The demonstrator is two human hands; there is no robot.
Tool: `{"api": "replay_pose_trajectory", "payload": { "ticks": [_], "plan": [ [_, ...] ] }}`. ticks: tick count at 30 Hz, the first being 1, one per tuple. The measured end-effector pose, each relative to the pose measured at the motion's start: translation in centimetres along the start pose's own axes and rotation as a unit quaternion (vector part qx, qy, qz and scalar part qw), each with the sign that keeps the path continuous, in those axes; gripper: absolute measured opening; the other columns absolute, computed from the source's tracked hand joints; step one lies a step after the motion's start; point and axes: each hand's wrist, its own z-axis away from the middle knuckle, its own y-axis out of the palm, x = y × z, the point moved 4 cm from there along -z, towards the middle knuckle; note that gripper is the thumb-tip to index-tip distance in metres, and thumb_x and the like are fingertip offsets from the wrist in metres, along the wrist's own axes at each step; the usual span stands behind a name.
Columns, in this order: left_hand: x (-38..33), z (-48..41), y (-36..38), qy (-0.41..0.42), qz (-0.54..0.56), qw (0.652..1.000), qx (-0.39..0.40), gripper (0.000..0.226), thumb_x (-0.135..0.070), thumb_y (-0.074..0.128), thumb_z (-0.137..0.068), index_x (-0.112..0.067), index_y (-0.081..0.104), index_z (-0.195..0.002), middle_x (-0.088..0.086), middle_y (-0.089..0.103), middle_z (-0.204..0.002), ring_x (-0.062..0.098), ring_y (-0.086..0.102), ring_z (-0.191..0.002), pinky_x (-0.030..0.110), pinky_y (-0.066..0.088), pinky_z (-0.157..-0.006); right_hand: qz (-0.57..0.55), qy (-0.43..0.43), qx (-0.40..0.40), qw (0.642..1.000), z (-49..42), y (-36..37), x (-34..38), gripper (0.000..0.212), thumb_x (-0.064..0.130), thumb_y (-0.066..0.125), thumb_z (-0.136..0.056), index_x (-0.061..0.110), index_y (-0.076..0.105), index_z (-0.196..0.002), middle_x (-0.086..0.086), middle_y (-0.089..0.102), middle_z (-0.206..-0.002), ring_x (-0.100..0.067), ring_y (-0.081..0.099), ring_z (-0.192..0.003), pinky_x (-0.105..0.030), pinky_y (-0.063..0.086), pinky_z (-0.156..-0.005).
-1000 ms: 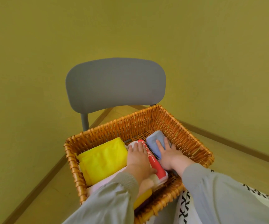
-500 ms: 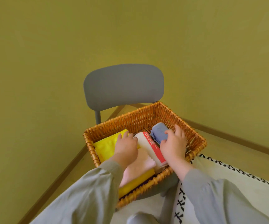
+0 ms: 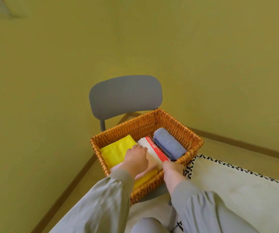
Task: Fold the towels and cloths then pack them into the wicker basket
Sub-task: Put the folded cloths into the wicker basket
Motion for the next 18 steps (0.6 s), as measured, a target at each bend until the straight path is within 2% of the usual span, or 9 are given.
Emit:
{"api": "replay_pose_trajectory", "payload": {
  "ticks": [5,8,11,14,16,18],
  "plan": [
    [1.1,-0.2,-0.6,0.02,-0.001,1.0,-0.01,0.046,-0.02,0.048,-0.09,-0.013,0.047,-0.135,0.006,0.047,-0.138,0.025,0.036,-0.13,0.036,0.036,-0.104,0.043,-0.011,-0.002,0.999,0.1,-1.7,1.4,0.044,0.008,0.065,-0.08,-0.003,0.051,-0.121,-0.02,0.06,-0.119,-0.038,0.06,-0.104,-0.038,0.052,-0.085],
    [2.5,-0.9,-1.7,0.008,-0.02,1.0,-0.021,0.051,-0.027,0.051,-0.089,-0.016,0.043,-0.138,0.005,0.042,-0.142,0.025,0.031,-0.134,0.038,0.032,-0.107,0.086,-0.035,0.002,0.996,-0.4,-2.6,2.7,0.034,0.004,0.063,-0.077,-0.004,0.059,-0.11,-0.02,0.065,-0.106,-0.034,0.063,-0.089,-0.038,0.054,-0.079],
    [3.7,-0.7,-2.4,-0.04,-0.03,0.999,-0.022,0.065,-0.03,0.051,-0.09,-0.019,0.025,-0.148,0.007,0.017,-0.157,0.027,0.01,-0.145,0.046,0.017,-0.115,0.122,-0.091,-0.001,0.988,0.6,-3.0,4.6,0.027,0.002,0.06,-0.074,-0.001,0.064,-0.101,-0.015,0.065,-0.089,-0.031,0.062,-0.081,-0.034,0.052,-0.073],
    [5.5,0.2,-3.4,-0.105,-0.056,0.992,-0.049,0.077,-0.031,0.051,-0.091,-0.021,0.005,-0.152,0.009,-0.005,-0.16,0.03,-0.005,-0.147,0.052,0.009,-0.116,0.149,-0.136,0.016,0.979,1.8,-3.5,6.9,0.023,-0.005,0.058,-0.071,0.003,0.06,-0.093,-0.01,0.054,-0.068,-0.031,0.062,-0.078,-0.034,0.053,-0.074],
    [7.1,0.9,-4.8,-0.157,-0.063,0.981,-0.095,0.085,-0.029,0.054,-0.088,-0.022,-0.002,-0.152,0.009,-0.007,-0.16,0.031,-0.004,-0.147,0.053,0.012,-0.116,0.177,-0.166,0.026,0.97,2.7,-3.9,8.4,0.021,-0.007,0.058,-0.071,0.004,0.059,-0.089,-0.009,0.051,-0.063,-0.029,0.059,-0.074,-0.032,0.051,-0.07],
    [8.7,1.8,-5.8,-0.212,-0.035,0.971,-0.109,0.088,-0.022,0.053,-0.088,-0.022,-0.007,-0.152,0.01,0.0,-0.16,0.032,0.012,-0.145,0.05,0.025,-0.111,0.209,-0.185,0.029,0.96,3.5,-4.4,9.5,0.018,-0.008,0.06,-0.07,0.004,0.059,-0.084,-0.009,0.051,-0.063,-0.028,0.058,-0.072,-0.032,0.05,-0.066]
  ]
}}
